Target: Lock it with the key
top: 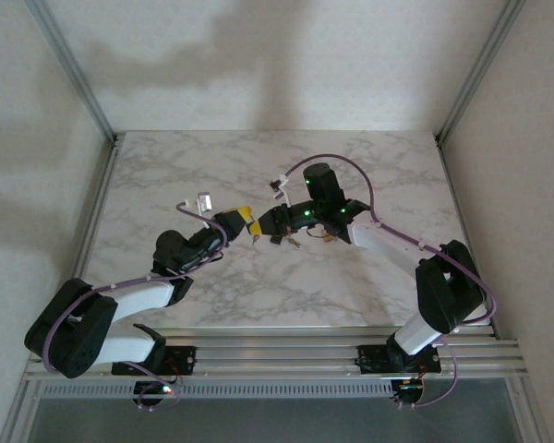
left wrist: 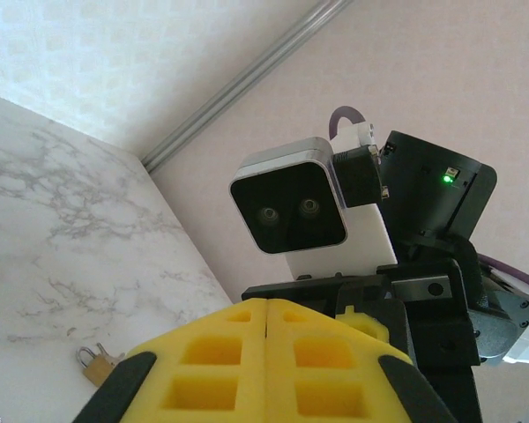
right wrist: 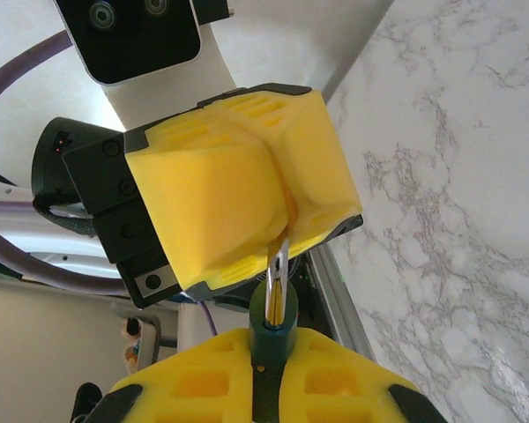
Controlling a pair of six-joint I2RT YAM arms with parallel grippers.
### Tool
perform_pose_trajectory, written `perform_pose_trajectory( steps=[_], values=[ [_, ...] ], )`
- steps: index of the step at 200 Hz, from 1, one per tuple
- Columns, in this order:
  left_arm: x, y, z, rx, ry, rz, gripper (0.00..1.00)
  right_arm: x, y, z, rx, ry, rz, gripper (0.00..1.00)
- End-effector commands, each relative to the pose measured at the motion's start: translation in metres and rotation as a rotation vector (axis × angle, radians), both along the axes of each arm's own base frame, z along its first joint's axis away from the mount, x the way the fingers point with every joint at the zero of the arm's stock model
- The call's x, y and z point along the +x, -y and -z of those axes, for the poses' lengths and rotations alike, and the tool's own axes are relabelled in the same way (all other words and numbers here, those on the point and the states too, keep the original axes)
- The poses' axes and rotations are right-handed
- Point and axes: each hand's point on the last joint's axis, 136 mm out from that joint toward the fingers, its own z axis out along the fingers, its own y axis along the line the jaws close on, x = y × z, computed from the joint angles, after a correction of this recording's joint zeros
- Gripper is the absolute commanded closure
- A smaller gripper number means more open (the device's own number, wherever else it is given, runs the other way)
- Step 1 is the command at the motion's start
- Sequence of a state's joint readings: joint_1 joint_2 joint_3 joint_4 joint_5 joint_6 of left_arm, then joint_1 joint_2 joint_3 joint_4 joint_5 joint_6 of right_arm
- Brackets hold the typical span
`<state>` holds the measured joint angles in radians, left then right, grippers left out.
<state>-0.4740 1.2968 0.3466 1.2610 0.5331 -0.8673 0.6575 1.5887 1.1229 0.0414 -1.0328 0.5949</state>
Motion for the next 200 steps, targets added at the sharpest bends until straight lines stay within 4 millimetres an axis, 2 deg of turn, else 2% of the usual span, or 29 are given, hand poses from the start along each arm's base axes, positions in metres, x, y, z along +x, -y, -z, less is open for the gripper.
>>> perform_pose_trajectory(
  steps=[1,46,200],
  values=[
    [-0.035,0.033,0.015,0.062,-0.018,0.209,1.00,0.034,-0.010,-0.043,0.101,0.194,0.080,1.00],
    [-0.037,0.034,0.014,0.063,-0.013,0.213,1.00,0.041,-0.009,-0.048,0.116,0.191,0.085,1.00],
    [-0.043,0.038,0.013,0.066,0.006,0.227,1.00,0.065,-0.004,-0.040,0.110,0.161,0.102,1.00]
  ],
)
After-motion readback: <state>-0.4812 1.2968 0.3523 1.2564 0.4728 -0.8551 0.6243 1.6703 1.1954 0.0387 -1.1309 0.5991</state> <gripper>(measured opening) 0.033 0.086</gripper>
